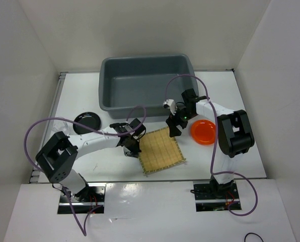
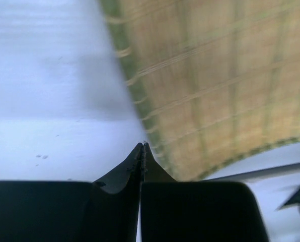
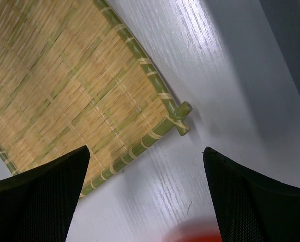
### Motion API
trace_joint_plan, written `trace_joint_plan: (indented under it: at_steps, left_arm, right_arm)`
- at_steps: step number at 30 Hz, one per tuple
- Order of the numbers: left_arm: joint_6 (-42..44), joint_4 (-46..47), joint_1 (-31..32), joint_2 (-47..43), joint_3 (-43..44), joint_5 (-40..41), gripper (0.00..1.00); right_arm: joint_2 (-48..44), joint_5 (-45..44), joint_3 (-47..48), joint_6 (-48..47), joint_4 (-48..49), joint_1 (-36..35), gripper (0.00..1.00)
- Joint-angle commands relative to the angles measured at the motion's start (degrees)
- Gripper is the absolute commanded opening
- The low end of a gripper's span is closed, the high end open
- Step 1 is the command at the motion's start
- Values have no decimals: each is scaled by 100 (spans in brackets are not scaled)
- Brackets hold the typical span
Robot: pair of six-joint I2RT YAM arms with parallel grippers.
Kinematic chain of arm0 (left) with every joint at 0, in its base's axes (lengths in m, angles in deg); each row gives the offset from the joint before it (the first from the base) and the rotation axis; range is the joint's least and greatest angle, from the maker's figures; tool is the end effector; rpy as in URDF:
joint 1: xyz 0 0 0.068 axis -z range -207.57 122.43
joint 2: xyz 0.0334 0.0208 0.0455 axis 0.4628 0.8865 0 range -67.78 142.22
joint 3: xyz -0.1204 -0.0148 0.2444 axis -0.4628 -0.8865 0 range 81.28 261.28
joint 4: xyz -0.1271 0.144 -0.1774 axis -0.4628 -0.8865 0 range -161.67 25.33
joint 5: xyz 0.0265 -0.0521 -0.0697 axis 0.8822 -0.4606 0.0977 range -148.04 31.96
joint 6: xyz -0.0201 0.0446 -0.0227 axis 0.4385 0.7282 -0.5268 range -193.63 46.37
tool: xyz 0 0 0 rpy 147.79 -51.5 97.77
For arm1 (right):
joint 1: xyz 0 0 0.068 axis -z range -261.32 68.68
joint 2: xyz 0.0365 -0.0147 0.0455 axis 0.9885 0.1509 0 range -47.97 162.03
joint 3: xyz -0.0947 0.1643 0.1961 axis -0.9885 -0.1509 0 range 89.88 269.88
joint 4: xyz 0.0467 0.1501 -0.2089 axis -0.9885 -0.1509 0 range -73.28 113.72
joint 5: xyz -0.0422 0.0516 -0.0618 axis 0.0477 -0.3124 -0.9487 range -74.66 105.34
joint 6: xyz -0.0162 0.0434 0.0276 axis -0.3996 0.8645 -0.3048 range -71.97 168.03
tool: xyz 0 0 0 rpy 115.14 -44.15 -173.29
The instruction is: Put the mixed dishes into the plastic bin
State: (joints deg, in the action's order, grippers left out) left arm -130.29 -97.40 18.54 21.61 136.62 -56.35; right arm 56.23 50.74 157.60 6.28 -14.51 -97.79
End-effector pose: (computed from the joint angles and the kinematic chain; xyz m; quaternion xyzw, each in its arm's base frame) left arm 0.2067 -0.2133 0.1893 -0.0930 0.9750 -0.1481 0.1368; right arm 0.3247 0.1174 0.1727 -0.4947 0.8052 0.2663 0.1896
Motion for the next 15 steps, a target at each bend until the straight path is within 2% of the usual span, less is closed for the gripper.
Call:
trace_joint_plan:
  at_steps: [1, 9, 15]
  left_arm:
    - [112, -295, 39, 149, -285, 129, 0]
    - [59, 275, 91, 659, -576, -11, 0]
    - [6, -39, 144, 449, -287, 41, 0]
  right_arm:
    - [91, -481, -312, 89, -1062, -41, 98]
    - [311, -358, -155, -271, -1432, 12, 98]
    - [364, -358, -154, -271, -1485, 117, 98]
